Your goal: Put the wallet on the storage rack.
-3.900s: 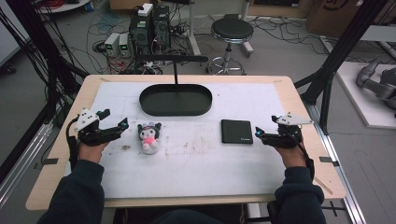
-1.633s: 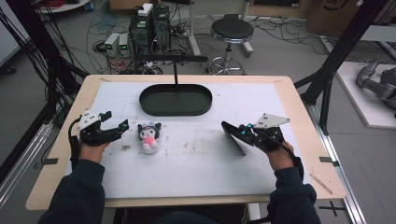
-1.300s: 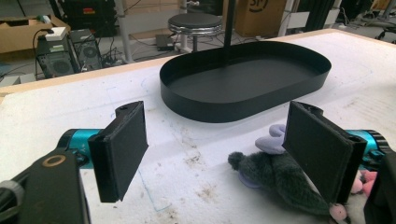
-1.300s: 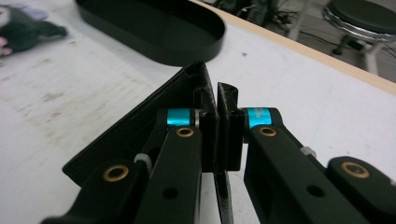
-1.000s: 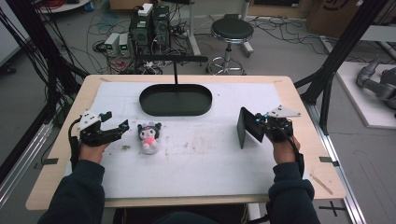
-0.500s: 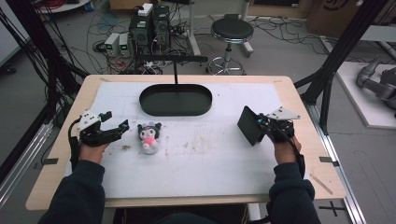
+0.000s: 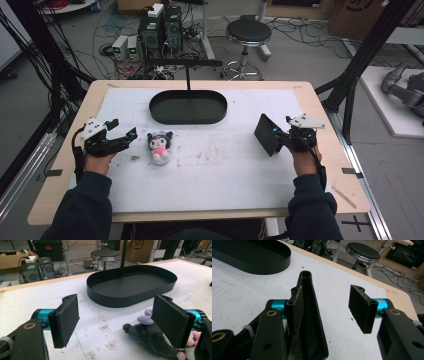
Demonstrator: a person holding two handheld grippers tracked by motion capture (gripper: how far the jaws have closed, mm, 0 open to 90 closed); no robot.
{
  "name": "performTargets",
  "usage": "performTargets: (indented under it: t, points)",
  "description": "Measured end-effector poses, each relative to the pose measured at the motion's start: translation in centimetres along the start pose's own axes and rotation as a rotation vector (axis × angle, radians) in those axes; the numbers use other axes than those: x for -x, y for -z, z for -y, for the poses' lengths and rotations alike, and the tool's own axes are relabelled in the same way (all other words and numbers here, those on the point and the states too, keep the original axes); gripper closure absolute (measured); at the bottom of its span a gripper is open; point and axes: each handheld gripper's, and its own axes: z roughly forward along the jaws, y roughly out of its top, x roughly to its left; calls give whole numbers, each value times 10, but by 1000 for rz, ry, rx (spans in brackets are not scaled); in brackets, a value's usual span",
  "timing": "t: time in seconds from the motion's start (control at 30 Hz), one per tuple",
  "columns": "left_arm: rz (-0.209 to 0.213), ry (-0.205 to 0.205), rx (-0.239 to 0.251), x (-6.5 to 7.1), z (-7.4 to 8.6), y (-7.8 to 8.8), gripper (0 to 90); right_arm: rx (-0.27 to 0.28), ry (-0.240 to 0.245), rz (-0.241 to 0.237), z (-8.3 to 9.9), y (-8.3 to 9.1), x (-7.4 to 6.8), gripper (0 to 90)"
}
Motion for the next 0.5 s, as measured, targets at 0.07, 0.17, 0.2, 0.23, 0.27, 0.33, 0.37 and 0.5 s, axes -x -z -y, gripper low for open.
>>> performTargets:
  t: [0.07, 0.17, 0.2, 0.23, 0.27, 0.33, 0.37, 0.5]
  points:
    - [1, -4, -1, 1, 0, 0, 217, 2, 1, 1, 0, 0, -1, 442]
    - [2, -1, 5, 1, 0, 0, 217, 19, -5, 3, 0, 3, 0, 420]
    - [2, 0, 6, 1, 0, 0, 217, 23, -6, 2, 0, 3, 0, 405]
    - [4, -2, 6, 0, 0, 0, 218, 30, -9, 3, 0, 4, 1, 390]
    - [2, -1, 5, 0, 0, 0, 217, 39, -17, 3, 0, 5, 1, 368]
    - [2, 5, 10, -1, 0, 0, 217, 67, -41, -13, 0, 8, 3, 312]
    - [5, 7, 13, -2, 0, 0, 217, 84, -62, -29, 0, 9, 5, 270]
    - [10, 19, 19, -3, 0, 1, 217, 126, -100, -83, 1, 16, 10, 201]
